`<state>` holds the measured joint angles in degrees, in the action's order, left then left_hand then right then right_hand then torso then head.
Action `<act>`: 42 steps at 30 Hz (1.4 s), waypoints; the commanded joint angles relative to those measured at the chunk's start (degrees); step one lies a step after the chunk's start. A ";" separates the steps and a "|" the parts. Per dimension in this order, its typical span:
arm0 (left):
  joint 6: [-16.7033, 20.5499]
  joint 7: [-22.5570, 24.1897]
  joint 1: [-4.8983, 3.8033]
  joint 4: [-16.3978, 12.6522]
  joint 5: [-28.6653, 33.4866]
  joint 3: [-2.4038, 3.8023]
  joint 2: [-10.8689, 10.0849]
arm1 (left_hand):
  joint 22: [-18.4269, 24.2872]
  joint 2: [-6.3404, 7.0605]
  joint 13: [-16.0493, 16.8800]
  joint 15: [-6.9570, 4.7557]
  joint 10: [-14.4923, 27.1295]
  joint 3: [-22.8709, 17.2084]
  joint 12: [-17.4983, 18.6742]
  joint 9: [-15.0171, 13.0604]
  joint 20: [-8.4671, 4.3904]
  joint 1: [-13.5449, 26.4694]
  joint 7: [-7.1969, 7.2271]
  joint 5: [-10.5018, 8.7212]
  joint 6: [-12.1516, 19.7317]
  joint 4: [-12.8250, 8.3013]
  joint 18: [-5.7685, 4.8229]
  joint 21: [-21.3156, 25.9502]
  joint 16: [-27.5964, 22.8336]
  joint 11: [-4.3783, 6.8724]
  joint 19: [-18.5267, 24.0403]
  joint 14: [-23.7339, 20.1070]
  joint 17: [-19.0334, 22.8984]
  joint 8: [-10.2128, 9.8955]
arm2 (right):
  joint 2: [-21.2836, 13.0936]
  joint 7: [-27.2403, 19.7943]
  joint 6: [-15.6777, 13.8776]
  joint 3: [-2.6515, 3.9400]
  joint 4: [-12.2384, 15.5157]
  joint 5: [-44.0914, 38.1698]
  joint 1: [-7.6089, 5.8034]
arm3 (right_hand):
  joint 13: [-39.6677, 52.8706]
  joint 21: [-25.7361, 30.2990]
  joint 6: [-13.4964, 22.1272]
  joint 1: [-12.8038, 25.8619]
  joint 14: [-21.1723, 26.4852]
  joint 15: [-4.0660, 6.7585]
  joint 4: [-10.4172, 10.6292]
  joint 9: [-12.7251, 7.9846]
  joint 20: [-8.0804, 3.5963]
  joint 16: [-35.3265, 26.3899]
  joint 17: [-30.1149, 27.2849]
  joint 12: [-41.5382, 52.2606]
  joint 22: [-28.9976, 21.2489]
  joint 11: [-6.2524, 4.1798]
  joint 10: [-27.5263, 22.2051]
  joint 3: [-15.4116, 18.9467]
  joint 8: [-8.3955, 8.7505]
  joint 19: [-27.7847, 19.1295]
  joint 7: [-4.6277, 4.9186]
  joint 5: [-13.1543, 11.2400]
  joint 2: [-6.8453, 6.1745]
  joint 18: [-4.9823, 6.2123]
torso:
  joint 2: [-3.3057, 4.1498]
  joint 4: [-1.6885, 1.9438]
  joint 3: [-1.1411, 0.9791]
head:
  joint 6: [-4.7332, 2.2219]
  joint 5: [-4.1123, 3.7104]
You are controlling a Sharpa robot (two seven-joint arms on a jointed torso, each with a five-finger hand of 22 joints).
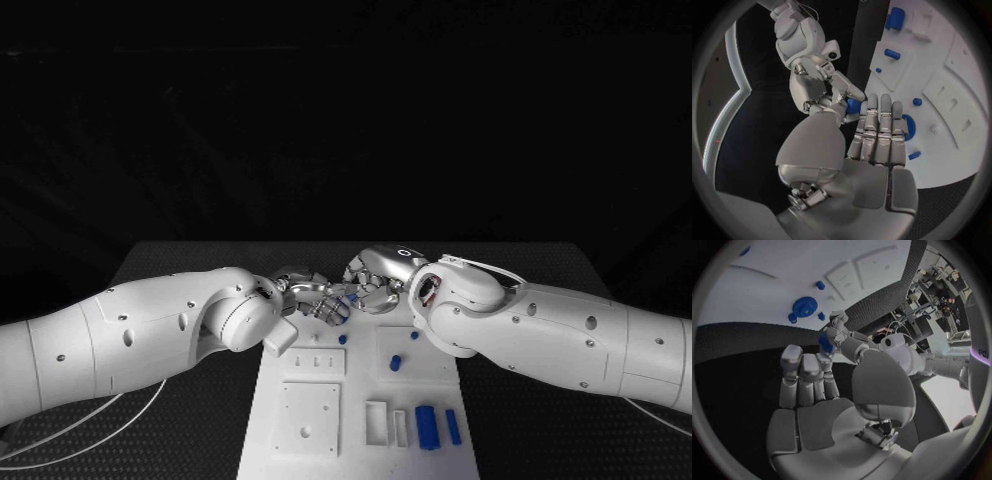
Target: Assemble the parts on the task board
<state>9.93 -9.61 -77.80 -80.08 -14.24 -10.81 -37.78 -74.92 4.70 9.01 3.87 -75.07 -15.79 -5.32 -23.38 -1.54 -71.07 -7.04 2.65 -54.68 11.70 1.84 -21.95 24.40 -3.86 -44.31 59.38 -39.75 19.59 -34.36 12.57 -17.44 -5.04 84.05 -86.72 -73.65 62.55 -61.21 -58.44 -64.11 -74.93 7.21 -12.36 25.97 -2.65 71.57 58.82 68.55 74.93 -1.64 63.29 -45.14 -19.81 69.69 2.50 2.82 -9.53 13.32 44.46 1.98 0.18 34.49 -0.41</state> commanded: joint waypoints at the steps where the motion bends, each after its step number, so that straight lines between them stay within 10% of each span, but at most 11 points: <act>1: 0.30 -0.17 -0.07 -0.02 -0.38 0.08 0.19 | -1.21 0.43 0.13 -0.12 -0.50 0.12 -0.37 -0.11 -0.21 -0.87 0.02 0.16 -0.56 -0.52 0.32 -0.30 0.37 0.08 0.31 0.34 -0.15 0.43 | 0.13 -0.33 1.07 -0.01 0.21 -0.39 0.08 | 0.00 -0.27 -2.75 -0.27 -0.12 0.32 0.02 0.63 -0.11 -0.22 -0.06 0.04 0.51 0.05 0.24 -0.50 -0.85 0.25 2.22 -0.02 0.46 1.68 | -0.01 -0.03 0.03 | 0.04 0.03; 17: 0.70 -1.50 -0.07 0.05 -0.96 0.08 0.35 | -1.10 2.76 0.49 -0.35 -0.95 1.28 -0.65 -0.28 -0.59 0.23 0.28 0.60 -1.13 3.10 0.04 -0.52 0.90 0.34 0.11 0.39 -0.40 0.65 | 0.50 0.08 1.17 -0.09 0.44 -1.21 0.34 | 0.02 -0.28 -2.78 -0.28 -0.13 0.32 -0.01 0.63 -0.12 -0.22 -0.06 0.05 0.51 0.04 0.27 -0.59 -0.86 0.27 2.21 -0.02 0.41 1.68 | 0.00 0.04 0.01 | 0.21 0.01; 26: 1.16 -2.46 -0.07 0.16 -1.54 0.08 0.50 | -1.07 3.10 1.24 -0.74 -1.96 2.10 -1.81 -0.54 -0.95 -0.61 0.94 8.29 -2.72 3.74 -0.42 -0.61 1.94 1.00 0.27 0.91 -0.68 1.17 | 0.50 0.53 1.06 -0.10 0.64 -1.96 0.41 | 0.03 -0.27 -2.80 -0.30 -0.13 0.33 -0.03 0.63 -0.13 -0.22 -0.06 0.06 0.51 0.04 0.29 -0.67 -0.87 0.28 2.20 -0.01 0.39 1.68 | -0.02 -0.01 -0.02 | 0.37 0.05; 42: 1.40 -2.59 -0.07 0.00 -1.57 0.08 0.34 | -0.90 -2.67 2.07 -0.85 -2.08 0.87 -3.24 -1.30 -1.06 -6.97 2.13 7.81 -4.10 -1.75 -1.08 -0.14 2.79 1.58 1.05 0.43 -0.59 1.44 | 0.59 1.16 1.60 -0.21 0.26 -2.22 0.56 | 0.04 -0.27 -2.85 -0.32 -0.14 0.34 -0.04 0.63 -0.13 -0.23 -0.06 0.06 0.51 0.02 0.32 -0.80 -0.89 0.30 2.19 0.00 0.31 1.68 | -0.01 0.00 0.01 | 0.47 0.04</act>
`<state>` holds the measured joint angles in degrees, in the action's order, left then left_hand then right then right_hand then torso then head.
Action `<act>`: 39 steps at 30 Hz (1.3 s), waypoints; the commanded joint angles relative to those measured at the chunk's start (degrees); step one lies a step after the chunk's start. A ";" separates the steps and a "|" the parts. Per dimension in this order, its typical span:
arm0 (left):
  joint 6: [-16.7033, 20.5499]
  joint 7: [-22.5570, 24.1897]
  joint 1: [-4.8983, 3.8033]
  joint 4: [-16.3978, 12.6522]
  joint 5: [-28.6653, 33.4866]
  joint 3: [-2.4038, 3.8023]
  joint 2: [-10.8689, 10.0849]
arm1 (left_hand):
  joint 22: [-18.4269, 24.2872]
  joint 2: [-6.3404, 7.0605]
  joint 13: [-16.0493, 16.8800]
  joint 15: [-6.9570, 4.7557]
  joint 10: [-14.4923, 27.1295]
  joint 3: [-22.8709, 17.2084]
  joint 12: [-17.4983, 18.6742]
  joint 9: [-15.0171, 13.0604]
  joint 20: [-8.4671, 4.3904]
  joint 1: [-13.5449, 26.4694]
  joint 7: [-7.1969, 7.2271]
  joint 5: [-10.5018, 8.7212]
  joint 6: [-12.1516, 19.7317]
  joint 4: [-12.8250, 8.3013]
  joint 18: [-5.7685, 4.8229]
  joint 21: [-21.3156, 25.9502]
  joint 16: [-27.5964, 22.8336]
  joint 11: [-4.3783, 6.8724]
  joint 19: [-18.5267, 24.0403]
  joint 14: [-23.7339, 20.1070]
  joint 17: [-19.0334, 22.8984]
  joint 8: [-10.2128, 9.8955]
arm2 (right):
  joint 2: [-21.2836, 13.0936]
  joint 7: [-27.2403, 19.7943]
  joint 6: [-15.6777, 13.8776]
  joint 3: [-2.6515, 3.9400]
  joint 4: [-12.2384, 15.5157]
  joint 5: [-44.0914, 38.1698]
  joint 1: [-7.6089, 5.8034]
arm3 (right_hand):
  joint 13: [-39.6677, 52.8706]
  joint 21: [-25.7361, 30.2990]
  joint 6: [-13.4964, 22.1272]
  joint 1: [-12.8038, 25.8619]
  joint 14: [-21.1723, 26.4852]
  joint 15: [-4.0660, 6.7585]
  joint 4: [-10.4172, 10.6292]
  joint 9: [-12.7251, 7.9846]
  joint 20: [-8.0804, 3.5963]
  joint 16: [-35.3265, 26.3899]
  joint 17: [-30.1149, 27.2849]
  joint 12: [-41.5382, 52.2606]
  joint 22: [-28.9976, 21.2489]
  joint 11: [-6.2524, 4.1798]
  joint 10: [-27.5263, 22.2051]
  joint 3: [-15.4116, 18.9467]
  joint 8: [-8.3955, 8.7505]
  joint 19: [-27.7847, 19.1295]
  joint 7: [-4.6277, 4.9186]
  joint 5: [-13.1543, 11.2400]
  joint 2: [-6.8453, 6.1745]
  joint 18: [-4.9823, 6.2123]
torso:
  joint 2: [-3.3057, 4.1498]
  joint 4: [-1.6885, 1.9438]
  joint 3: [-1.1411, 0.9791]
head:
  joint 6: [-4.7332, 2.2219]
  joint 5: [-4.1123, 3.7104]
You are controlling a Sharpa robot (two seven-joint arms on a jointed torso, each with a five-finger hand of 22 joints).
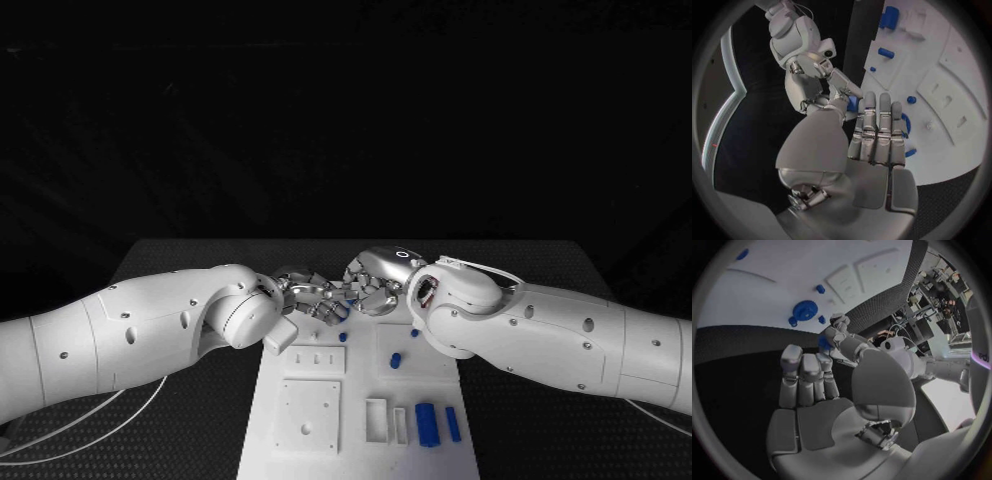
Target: Assemble the parts on the task board
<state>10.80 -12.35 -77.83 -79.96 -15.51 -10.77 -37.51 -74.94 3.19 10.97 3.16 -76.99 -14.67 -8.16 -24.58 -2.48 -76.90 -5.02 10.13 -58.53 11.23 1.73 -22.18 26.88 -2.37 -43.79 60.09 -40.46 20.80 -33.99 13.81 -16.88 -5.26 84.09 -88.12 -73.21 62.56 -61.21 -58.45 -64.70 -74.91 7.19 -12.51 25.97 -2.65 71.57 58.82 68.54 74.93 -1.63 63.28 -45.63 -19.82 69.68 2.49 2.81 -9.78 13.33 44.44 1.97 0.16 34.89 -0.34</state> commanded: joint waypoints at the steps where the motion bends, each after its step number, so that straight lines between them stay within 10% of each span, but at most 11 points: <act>1: 0.49 0.12 -0.05 -0.17 -0.30 0.05 0.03 | -0.87 -1.50 0.14 -0.14 -0.16 -0.32 -0.47 -0.13 -0.12 -1.36 0.16 0.48 -0.30 -1.82 -1.01 0.13 0.35 0.11 0.57 -0.31 0.14 0.22 | 0.23 -0.07 1.09 0.00 0.09 -0.82 0.15 | 0.04 -0.27 -2.85 0.27 -0.16 0.35 0.11 0.63 -0.14 -0.23 -0.06 0.07 0.50 0.02 0.33 -0.32 -0.88 0.30 2.19 0.01 0.55 1.67 | 0.01 0.02 0.04 | 0.08 -0.04; 10: 0.69 0.34 -0.04 -0.41 0.07 0.05 -0.15 | -0.88 -3.94 0.96 -0.70 -1.22 -1.38 -1.95 -1.29 -0.60 2.86 0.65 4.77 -1.85 -8.33 -1.72 0.46 1.98 0.62 0.65 0.48 -0.01 0.53 | 0.16 0.19 1.10 -0.01 -0.03 -0.83 0.29 | 0.04 -0.27 -2.87 0.28 -0.16 0.36 0.13 0.63 -0.14 -0.24 -0.06 0.07 0.50 0.01 0.35 -0.39 -0.88 0.31 2.19 0.01 0.48 1.67 | 0.03 0.04 0.06 | 0.14 -0.11; 15: 0.80 0.54 -0.04 -0.40 0.67 0.05 -0.12 | -1.26 -7.28 4.23 -1.09 -1.27 -12.96 -4.56 -5.28 -0.62 22.53 0.90 9.06 -2.98 -27.15 -1.73 -0.75 5.15 1.14 0.11 0.62 0.27 0.47 | 0.31 -0.10 1.28 -0.01 -0.03 -0.39 0.41 | 0.04 -0.26 -2.88 0.31 -0.16 0.36 0.15 0.62 -0.13 -0.25 -0.07 0.06 0.50 0.01 0.36 -0.45 -0.88 0.31 2.19 0.02 0.41 1.67 | 0.00 0.04 0.05 | 0.16 -0.07; 23: 1.36 0.49 -0.04 -0.32 1.34 0.05 -0.07 | -1.32 -8.39 5.05 -1.24 -1.26 -15.06 -5.13 -6.52 -0.59 25.33 1.06 9.86 -3.25 -27.94 -1.73 -1.37 5.97 1.32 0.69 0.70 0.33 0.60 | 0.29 -0.12 1.10 -0.01 0.40 -0.08 0.60 | 0.04 -0.26 -2.88 0.34 -0.17 0.35 0.18 0.61 -0.13 -0.26 -0.08 0.06 0.50 0.02 0.37 -0.48 -0.87 0.32 2.19 0.02 0.38 1.67 | 0.01 0.02 0.02 | 0.34 0.02; 25: 1.42 0.46 -0.04 -0.31 1.38 0.05 -0.06 | -1.12 -6.08 5.66 -1.49 -1.38 -23.74 -5.63 -7.64 -0.71 25.48 1.23 1.05 -3.59 -26.72 -1.73 -1.59 6.62 1.51 0.60 0.92 0.41 0.77 | 0.22 -0.08 1.02 -0.01 0.46 -0.07 0.64 | 0.04 -0.25 -2.88 0.35 -0.17 0.35 0.19 0.61 -0.12 -0.26 -0.08 0.05 0.49 0.02 0.37 -0.49 -0.87 0.32 2.19 0.02 0.37 1.67 | 0.01 0.05 -0.02 | 0.37 0.06; 26: 1.41 0.46 -0.04 -0.32 1.38 0.05 -0.06 | -1.36 -5.93 6.15 -1.53 -1.27 -27.43 -5.98 -8.59 -0.64 28.40 1.29 0.85 -3.66 -27.71 -1.73 -2.07 7.12 1.59 0.70 0.95 0.52 0.76 | 0.21 -0.08 1.01 -0.01 0.45 -0.07 0.65 | 0.04 -0.25 -2.88 0.35 -0.17 0.35 0.20 0.61 -0.12 -0.26 -0.08 0.05 0.49 0.02 0.37 -0.50 -0.87 0.32 2.19 0.02 0.37 1.67 | 0.02 0.05 -0.02 | 0.39 0.07; 39: 2.04 0.35 -0.02 -0.58 -1.28 0.05 -0.20 | -1.41 -4.91 8.32 -2.32 -1.72 -29.93 -8.46 -12.05 -1.39 30.39 1.65 4.68 -4.56 -27.90 -1.73 -5.22 10.15 2.15 0.69 1.46 0.07 1.17 | -0.04 0.20 1.40 -0.02 0.27 0.15 0.85 | 0.05 -0.23 -2.91 0.41 -0.17 0.35 0.27 0.60 -0.11 -0.28 -0.09 0.04 0.48 0.02 0.40 -0.62 -0.87 0.33 2.19 0.06 0.31 1.67 | 0.02 -0.02 -0.03 | 0.40 -0.01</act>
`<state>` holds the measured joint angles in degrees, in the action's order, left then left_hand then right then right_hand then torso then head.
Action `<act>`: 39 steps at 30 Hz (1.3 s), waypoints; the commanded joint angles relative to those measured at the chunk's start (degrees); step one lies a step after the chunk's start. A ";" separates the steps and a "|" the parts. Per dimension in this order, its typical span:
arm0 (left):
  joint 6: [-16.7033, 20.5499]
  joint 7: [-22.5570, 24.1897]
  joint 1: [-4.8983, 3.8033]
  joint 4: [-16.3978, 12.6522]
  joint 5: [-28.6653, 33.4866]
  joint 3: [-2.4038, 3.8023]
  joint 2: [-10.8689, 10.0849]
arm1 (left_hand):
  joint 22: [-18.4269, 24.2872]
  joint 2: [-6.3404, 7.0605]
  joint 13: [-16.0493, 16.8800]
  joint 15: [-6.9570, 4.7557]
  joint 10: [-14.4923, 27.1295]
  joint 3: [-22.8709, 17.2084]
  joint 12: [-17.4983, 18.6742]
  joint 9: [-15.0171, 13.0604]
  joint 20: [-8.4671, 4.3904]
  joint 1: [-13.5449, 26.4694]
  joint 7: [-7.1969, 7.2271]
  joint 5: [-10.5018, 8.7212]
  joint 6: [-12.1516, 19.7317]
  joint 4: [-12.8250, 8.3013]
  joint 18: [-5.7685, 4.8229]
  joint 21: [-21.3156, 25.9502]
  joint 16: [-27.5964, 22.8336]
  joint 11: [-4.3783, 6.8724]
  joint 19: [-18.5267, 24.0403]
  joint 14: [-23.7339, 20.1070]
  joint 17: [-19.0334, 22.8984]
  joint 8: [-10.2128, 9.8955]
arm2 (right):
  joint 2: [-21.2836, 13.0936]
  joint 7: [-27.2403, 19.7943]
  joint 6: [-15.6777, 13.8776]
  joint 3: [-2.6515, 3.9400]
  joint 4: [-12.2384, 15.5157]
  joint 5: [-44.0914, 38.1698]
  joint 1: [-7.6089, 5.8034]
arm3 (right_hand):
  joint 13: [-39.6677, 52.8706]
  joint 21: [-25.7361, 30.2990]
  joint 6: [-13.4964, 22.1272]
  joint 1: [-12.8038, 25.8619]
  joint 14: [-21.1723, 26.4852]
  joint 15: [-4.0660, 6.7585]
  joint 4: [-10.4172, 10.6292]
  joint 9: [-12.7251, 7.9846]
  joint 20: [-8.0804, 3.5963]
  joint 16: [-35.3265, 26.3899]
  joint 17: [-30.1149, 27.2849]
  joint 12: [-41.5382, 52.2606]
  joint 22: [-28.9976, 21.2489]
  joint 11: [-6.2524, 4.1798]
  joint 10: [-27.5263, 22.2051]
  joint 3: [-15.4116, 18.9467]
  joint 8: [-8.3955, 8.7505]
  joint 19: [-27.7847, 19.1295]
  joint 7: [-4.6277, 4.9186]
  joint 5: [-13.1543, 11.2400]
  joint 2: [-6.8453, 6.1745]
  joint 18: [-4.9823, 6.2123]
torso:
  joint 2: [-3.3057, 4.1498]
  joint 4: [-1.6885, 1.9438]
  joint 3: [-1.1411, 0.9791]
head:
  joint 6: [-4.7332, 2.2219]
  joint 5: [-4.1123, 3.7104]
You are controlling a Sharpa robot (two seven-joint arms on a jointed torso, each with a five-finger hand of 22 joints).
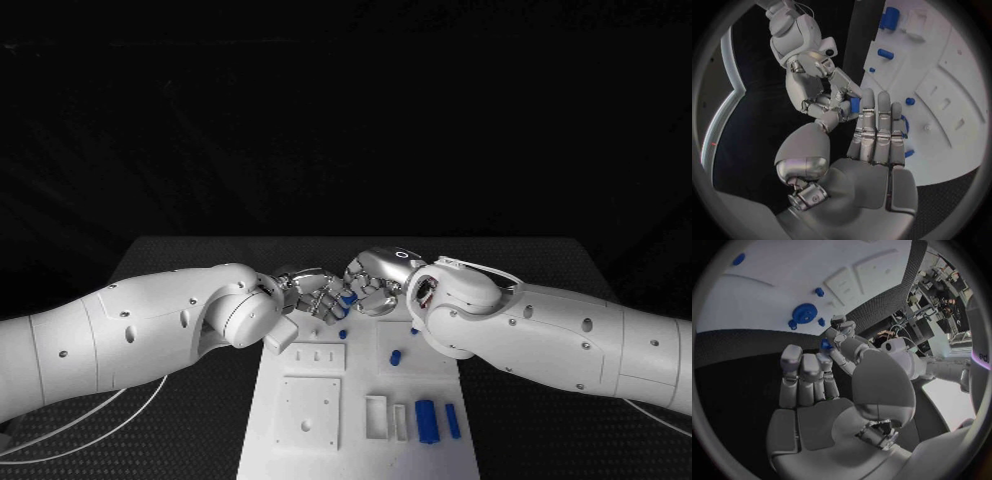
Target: Assemble the parts on the task board
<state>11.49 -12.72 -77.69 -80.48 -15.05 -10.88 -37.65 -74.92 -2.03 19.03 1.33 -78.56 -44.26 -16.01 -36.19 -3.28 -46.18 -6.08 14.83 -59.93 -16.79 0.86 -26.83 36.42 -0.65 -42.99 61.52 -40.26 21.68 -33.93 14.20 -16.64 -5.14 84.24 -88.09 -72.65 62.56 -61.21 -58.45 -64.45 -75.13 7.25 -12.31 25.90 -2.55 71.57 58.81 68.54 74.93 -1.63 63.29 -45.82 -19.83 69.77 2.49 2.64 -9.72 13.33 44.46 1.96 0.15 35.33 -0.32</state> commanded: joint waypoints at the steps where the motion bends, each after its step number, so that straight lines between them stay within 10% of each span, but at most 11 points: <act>1: 1.55 0.62 -0.17 -0.06 -2.11 0.16 -0.08 | -1.43 0.42 0.41 -0.56 -0.20 -0.37 -0.80 -0.66 -0.67 -0.43 2.75 -0.09 -3.24 0.14 -0.86 -0.80 0.84 0.50 -0.16 0.10 -0.15 0.32 | -0.16 -0.19 1.16 -0.13 0.15 0.15 0.33 | 0.05 -0.23 -2.91 0.16 0.05 0.29 0.09 0.66 -0.20 -0.29 -0.09 0.04 0.48 0.02 0.40 -0.45 -0.85 0.24 2.19 0.23 0.24 1.67 | 0.00 0.00 0.00 | -0.04 -0.04; 8: 1.67 0.21 -0.16 -0.09 -4.29 0.16 -0.31 | -1.46 1.12 1.52 -1.01 -0.12 -0.54 -2.38 -2.83 -1.11 -1.57 2.98 -1.49 -3.47 0.54 -0.86 -2.95 2.56 0.84 -0.18 0.29 -0.21 0.45 | -0.48 -0.55 0.95 -0.13 0.18 2.16 0.42 | 0.06 -0.19 -2.95 0.29 0.03 0.28 0.17 0.61 -0.15 -0.34 -0.13 0.02 0.47 0.03 0.44 -0.63 -0.82 0.24 2.20 0.37 -0.02 1.67 | 0.01 -0.06 0.01 | 0.07 -0.15; 17: 1.56 0.21 -0.16 0.09 -5.40 0.16 -0.54 | -1.42 1.95 1.98 -1.08 0.19 -0.78 -3.04 -4.05 -1.14 -2.64 3.02 -1.65 -3.48 1.25 -0.86 -4.05 3.23 0.89 0.28 0.14 0.01 0.32 | -1.01 -1.05 0.32 -0.14 0.37 3.89 0.52 | -0.40 0.22 -0.68 6.33 0.29 -0.32 1.93 -0.20 -0.01 -1.00 -0.41 -1.21 0.40 0.79 -0.93 5.55 0.69 0.00 2.94 3.06 -4.64 1.67 | 0.00 0.02 0.05 | 0.13 -0.25; 39: -0.19 -0.52 -0.15 0.00 -13.19 0.17 -1.12 | -1.37 2.42 2.33 -1.13 0.47 -0.82 -3.58 -5.07 -1.20 -3.47 3.02 -1.91 -3.41 1.90 -0.86 -4.89 3.77 0.93 0.62 0.02 0.28 0.04 | -2.75 -0.89 -1.50 -0.13 -2.95 2.57 0.64 | -0.87 1.08 0.25 6.26 0.69 -0.49 2.64 -0.64 -0.45 -1.55 -0.42 -1.77 0.23 0.98 -1.72 9.00 1.36 -0.54 3.22 5.26 -5.09 1.67 | -0.06 0.09 0.10 | 0.24 -0.19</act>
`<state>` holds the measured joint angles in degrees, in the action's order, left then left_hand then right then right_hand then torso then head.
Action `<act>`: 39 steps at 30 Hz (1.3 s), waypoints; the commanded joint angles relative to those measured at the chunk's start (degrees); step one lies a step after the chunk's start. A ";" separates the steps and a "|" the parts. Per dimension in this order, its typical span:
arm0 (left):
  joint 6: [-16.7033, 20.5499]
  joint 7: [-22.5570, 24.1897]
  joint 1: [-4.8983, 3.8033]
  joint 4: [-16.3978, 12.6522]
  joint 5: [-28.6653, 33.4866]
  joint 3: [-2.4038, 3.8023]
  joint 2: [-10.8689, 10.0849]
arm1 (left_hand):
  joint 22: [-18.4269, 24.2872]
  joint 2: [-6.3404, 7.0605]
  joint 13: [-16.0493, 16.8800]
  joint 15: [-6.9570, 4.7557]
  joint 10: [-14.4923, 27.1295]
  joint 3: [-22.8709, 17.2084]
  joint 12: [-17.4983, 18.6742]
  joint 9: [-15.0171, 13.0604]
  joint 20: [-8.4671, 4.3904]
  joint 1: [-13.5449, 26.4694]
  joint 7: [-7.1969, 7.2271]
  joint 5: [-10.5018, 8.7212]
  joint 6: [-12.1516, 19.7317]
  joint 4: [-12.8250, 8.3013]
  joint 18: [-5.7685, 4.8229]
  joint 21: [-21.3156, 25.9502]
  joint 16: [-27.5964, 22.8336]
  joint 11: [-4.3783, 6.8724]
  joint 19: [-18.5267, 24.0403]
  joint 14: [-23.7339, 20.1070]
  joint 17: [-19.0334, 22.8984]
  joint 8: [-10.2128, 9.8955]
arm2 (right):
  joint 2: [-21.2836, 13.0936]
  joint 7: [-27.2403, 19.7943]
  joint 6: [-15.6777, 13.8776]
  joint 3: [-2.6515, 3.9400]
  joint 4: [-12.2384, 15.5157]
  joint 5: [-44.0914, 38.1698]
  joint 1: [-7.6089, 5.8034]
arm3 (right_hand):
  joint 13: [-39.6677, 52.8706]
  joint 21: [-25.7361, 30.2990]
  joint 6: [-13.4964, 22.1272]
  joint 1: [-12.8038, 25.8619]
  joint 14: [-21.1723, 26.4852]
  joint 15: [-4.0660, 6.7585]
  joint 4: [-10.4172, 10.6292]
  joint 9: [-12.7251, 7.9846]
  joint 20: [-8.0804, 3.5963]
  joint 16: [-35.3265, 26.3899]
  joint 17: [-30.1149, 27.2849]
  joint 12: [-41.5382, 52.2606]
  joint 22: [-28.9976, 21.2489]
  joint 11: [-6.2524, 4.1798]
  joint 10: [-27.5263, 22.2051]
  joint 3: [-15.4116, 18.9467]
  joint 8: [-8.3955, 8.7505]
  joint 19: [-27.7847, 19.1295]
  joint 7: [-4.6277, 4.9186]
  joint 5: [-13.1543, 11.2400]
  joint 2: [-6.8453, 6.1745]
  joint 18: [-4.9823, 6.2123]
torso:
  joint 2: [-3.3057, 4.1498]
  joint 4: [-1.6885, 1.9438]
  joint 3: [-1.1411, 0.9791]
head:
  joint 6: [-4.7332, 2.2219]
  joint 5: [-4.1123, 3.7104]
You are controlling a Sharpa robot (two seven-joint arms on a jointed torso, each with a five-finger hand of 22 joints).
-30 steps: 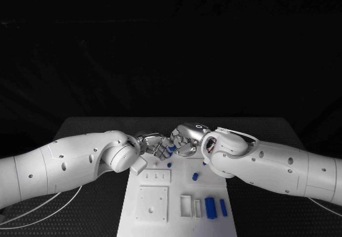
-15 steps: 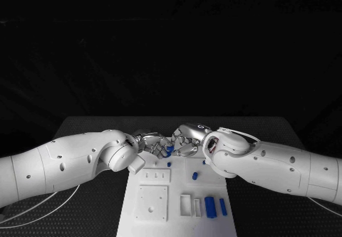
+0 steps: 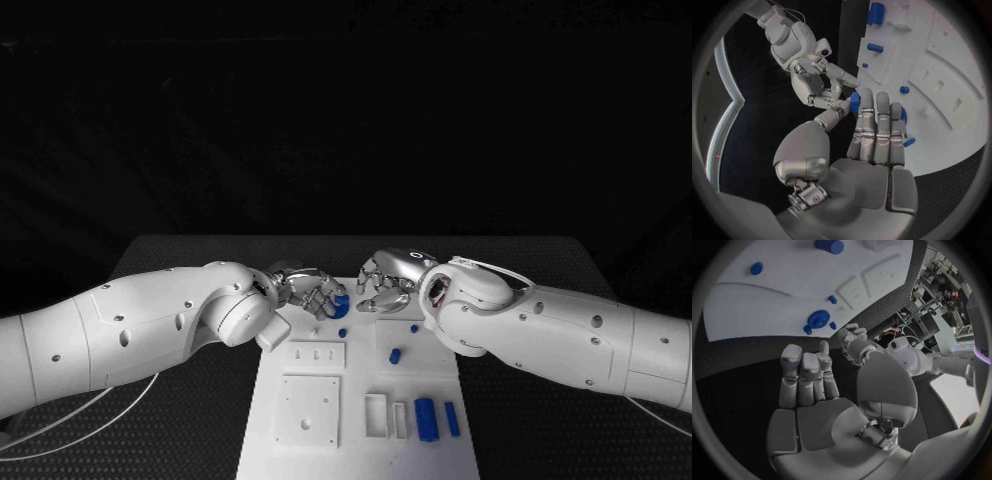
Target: Assemble the parts on the task board
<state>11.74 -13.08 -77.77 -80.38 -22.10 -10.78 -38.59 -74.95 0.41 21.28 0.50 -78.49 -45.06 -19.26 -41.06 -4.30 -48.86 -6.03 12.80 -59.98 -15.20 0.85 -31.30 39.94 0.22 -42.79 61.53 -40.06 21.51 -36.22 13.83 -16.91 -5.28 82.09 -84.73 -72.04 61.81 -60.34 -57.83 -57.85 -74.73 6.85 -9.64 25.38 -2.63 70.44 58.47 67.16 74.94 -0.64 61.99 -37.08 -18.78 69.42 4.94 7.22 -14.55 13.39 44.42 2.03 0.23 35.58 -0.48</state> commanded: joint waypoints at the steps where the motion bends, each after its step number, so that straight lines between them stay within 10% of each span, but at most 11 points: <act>1: -0.45 -0.18 -0.06 0.01 -7.76 0.07 -0.27 | -1.33 0.05 0.11 -0.31 0.41 -0.03 -0.38 -0.29 -0.20 -0.90 2.97 0.09 -3.35 0.38 -0.85 -0.51 0.30 0.06 0.41 0.02 0.10 0.17 | -0.70 -0.80 -1.57 0.01 -1.18 -0.80 0.03 | -0.17 0.28 -0.24 -0.60 0.33 -0.13 -0.05 -0.17 -0.37 -0.46 -0.07 -0.45 0.22 0.05 -0.50 0.21 0.40 -0.23 0.83 1.44 -0.34 1.61 | -0.01 0.03 0.01 | 0.01 -0.01; 7: 1.31 -0.03 -0.06 0.57 -17.14 0.07 -0.99 | -1.36 1.26 0.63 -0.63 0.31 0.08 -1.32 -1.35 -0.87 -2.53 2.96 -0.25 -3.39 1.83 -0.85 -2.15 1.32 0.30 -0.44 0.39 0.33 -0.31 | -1.78 -1.74 -3.16 0.34 -3.26 1.45 -0.01 | -0.35 0.45 -0.11 -1.16 0.41 -0.25 0.15 -0.27 -0.33 -0.56 -0.03 -0.56 0.22 0.16 -0.65 0.11 0.50 -0.30 0.94 3.23 -0.39 1.61 | -0.08 0.08 -0.11 | 0.13 0.07; 16: 3.95 -3.75 -0.08 -0.92 -30.65 -0.04 -2.15 | -1.30 5.33 5.36 -3.45 -2.19 0.55 -8.44 -2.46 -3.99 -6.87 3.43 -0.06 -4.84 5.51 -0.68 -7.97 7.22 2.77 -4.50 3.75 -0.59 -1.87 | -3.10 -2.89 -4.32 2.49 -5.02 4.17 -0.37 | -0.55 0.56 -0.31 -1.65 0.34 -0.22 0.75 -0.33 -0.26 -0.63 0.00 -0.52 0.25 0.12 -0.47 -0.46 0.45 -0.18 0.91 5.33 -0.09 1.61 | -0.01 -0.07 -0.10 | 0.81 0.34; 19: 4.08 -5.27 -0.08 -2.10 -33.78 -1.05 -2.62 | -1.34 6.18 7.22 -4.47 -3.09 1.04 -10.82 -2.81 -4.99 -7.55 3.99 0.22 -6.09 5.87 -0.40 -9.98 9.10 3.56 -6.14 5.21 -0.83 -1.93 | -3.49 -3.22 -4.40 2.80 -5.40 4.71 -0.60 | -0.62 0.59 -0.34 -1.68 0.32 -0.21 0.90 -0.36 -0.25 -0.66 0.01 -0.52 0.27 0.11 -0.44 -0.53 0.45 -0.16 0.89 6.00 -0.11 1.61 | 0.01 -0.06 -0.08 | 0.96 0.40; 27: 3.96 -8.46 -0.10 -4.38 -36.37 -3.00 -3.67 | -1.34 6.32 11.50 -7.08 -4.19 1.77 -16.80 -5.39 -7.50 -6.90 5.46 2.36 -9.08 5.98 0.24 -15.61 14.85 5.22 -9.61 8.26 -1.46 -1.28 | -3.52 -3.92 -4.62 3.23 -6.82 6.01 -1.14 | -0.72 0.64 -0.38 -1.79 0.32 -0.19 0.99 -0.40 -0.24 -0.72 0.03 -0.51 0.31 0.10 -0.41 -0.55 0.45 -0.15 0.88 6.99 -0.14 1.61 | -0.04 0.07 -0.13 | 1.98 0.66; 39: 4.59 -9.51 0.28 -5.51 -35.70 -3.04 -3.73 | -1.26 7.58 16.26 -9.27 -4.35 0.87 -24.65 -8.35 -9.21 -6.69 6.23 4.45 -9.93 5.31 0.35 -19.13 21.47 6.14 -11.68 9.32 -1.91 -2.22 | -2.97 -4.17 -4.64 3.30 -8.69 7.37 -1.32 | -0.85 0.72 -0.39 -1.75 0.32 -0.19 1.16 -0.46 -0.23 -0.80 0.07 -0.49 0.38 0.10 -0.44 -0.50 0.47 -0.14 0.89 8.90 0.00 1.61 | -0.07 -0.02 -0.07 | 2.85 0.94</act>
<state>15.42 -21.67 -77.58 -85.62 -57.27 -13.83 -42.49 -74.92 7.36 37.31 -6.99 -82.54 -43.31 -43.52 -43.56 -7.69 -55.55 -5.74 17.13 -62.97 -9.32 0.87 -50.31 61.09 4.42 -54.20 69.82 -41.89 19.46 -39.32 10.46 -21.36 -2.01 73.45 -78.19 -73.35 61.02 -59.89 -57.53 -59.22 -74.57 6.68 -8.84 25.01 -2.66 69.84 58.48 66.77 74.93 -0.42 61.64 -37.55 -18.42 69.05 5.25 15.94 -14.55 13.37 44.38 2.06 0.12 38.29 0.34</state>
